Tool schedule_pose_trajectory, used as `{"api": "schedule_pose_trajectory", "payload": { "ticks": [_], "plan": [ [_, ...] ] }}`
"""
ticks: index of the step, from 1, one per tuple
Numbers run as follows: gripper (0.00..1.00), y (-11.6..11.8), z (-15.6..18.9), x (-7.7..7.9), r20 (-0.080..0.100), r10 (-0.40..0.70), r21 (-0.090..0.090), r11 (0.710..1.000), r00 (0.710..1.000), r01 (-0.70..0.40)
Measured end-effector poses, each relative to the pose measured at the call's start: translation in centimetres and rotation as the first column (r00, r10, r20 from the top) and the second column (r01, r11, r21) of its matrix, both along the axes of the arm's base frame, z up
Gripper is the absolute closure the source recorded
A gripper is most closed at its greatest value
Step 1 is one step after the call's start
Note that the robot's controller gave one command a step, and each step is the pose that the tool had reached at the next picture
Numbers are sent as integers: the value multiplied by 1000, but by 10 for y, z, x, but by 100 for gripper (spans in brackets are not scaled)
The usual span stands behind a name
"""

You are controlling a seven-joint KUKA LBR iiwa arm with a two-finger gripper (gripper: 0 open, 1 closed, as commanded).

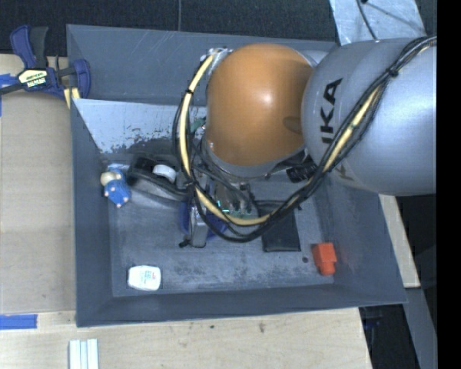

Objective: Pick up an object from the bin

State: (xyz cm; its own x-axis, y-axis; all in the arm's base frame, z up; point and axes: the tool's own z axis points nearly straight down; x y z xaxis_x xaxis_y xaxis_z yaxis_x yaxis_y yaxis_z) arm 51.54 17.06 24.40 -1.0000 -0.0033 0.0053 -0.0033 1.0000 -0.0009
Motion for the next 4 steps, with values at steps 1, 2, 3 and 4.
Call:
{"api": "schedule_pose_trajectory", "payload": {
  "ticks": [1, 2, 3, 4],
  "plan": [
    [0, 47, -178, -23, 0, -93, -1, 996, 996, 93],
    [0, 36, -173, -32, 8, -44, 2, 999, 999, 44],
    [0, 53, -173, -31, 10, -53, 3, 999, 999, 53],
    [0, 23, -173, -26, 7, 410, -1, 912, 912, -410]
  ]
}}
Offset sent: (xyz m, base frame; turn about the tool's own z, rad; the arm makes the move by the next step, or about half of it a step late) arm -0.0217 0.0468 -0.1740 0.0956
